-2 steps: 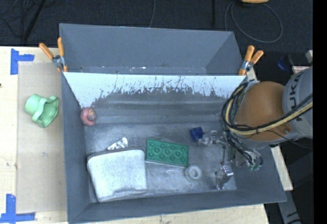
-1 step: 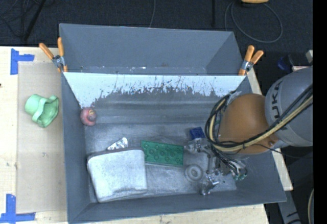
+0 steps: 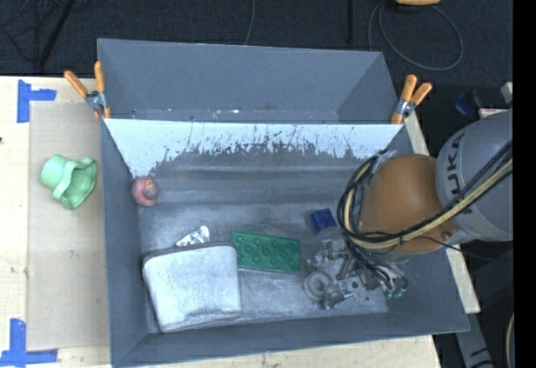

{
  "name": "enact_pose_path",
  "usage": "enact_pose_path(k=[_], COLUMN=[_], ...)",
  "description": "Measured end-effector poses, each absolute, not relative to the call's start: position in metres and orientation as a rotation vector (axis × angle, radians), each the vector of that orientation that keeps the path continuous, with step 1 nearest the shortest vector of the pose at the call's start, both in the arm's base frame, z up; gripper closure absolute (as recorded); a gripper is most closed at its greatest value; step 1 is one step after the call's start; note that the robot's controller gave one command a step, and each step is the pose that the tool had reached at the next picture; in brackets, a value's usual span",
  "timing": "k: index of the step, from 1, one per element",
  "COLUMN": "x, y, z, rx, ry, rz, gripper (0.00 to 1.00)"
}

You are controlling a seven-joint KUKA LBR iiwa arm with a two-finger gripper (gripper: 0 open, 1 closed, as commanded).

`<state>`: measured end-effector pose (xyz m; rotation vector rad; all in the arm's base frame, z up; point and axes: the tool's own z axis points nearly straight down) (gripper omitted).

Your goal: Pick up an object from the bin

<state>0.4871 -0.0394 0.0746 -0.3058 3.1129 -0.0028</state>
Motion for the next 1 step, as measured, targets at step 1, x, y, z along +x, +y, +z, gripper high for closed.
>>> enact_pose_path(k=[1], x=[0.5035], y=[-0.0437], z=[0.2451], rx=[-0.321], ry=[3.116], rz=[-0.002], gripper=[1.00])
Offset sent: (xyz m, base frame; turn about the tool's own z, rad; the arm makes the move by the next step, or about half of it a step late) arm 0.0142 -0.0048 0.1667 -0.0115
